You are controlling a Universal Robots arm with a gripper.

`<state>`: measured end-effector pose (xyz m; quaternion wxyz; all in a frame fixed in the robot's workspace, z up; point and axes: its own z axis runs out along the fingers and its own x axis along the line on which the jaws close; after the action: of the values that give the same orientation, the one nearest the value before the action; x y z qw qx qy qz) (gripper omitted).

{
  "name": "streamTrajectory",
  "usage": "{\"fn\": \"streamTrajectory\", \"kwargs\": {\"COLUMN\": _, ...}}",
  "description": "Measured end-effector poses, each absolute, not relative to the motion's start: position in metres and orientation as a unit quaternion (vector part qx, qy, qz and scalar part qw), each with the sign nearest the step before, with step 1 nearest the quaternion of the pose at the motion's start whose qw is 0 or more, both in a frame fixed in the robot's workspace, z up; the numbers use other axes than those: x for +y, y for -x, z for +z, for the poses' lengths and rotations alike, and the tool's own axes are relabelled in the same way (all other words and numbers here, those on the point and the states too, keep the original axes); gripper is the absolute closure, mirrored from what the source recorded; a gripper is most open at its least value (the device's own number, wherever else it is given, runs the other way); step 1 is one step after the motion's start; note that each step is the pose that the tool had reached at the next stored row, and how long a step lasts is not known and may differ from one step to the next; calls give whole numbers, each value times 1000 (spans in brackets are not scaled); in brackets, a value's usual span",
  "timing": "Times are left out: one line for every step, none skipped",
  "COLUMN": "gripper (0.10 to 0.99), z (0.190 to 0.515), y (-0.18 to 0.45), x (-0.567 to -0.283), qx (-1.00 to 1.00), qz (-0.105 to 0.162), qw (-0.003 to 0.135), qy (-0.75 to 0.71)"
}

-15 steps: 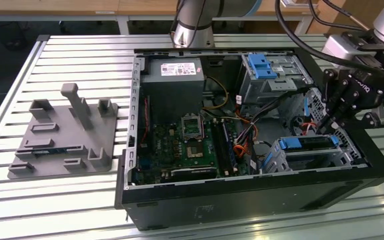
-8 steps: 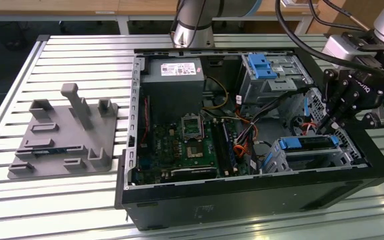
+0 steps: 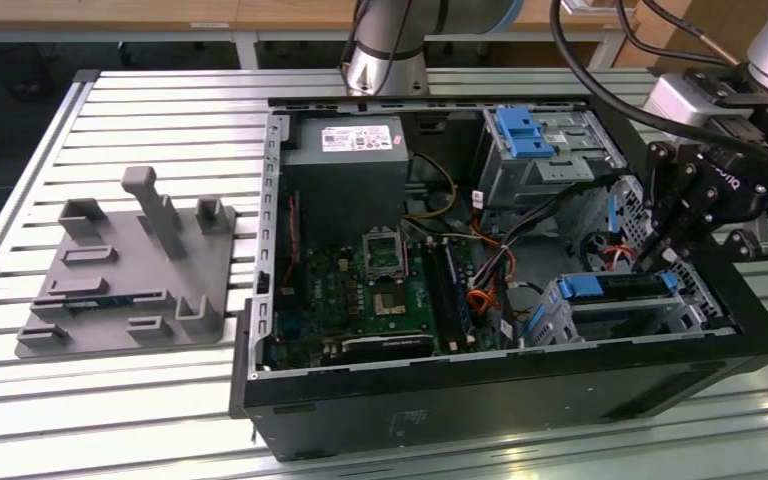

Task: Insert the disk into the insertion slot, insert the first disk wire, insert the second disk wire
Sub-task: 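Insert the first disk wire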

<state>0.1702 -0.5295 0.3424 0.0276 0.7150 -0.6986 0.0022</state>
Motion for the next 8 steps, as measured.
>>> {"fn": "streamTrajectory", "kwargs": {"gripper": 922, "z": 342, "y": -170, "x": -530, "qx": -699, "qz": 2, "qw": 28, "qy": -715}}
{"fn": "streamTrajectory", "kwargs": {"gripper": 922, "z": 342, "y": -170, "x": -530, "qx": -699, "qz": 2, "qw": 28, "qy": -715}}
{"fn": "streamTrajectory", "kwargs": {"gripper": 922, "z": 342, "y": -170, "x": -530, "qx": -699, "qz": 2, "qw": 28, "qy": -715}}
{"fn": "streamTrajectory", "kwargs": {"gripper": 922, "z": 341, "y": -170, "x": -530, "qx": -699, "qz": 2, "qw": 28, "qy": -715}}
{"fn": "streamTrajectory", "kwargs": {"gripper": 922, "z": 341, "y": -170, "x": -530, "qx": -699, "qz": 2, "qw": 28, "qy": -715}}
{"fn": "streamTrajectory", "kwargs": {"gripper": 922, "z": 341, "y": -170, "x": -530, "qx": -699, "qz": 2, "qw": 28, "qy": -714}}
{"fn": "streamTrajectory", "kwargs": {"gripper": 922, "z": 340, "y": -170, "x": -531, "qx": -699, "qz": 2, "qw": 28, "qy": -714}}
{"fn": "streamTrajectory", "kwargs": {"gripper": 922, "z": 340, "y": -170, "x": -531, "qx": -699, "qz": 2, "qw": 28, "qy": -714}}
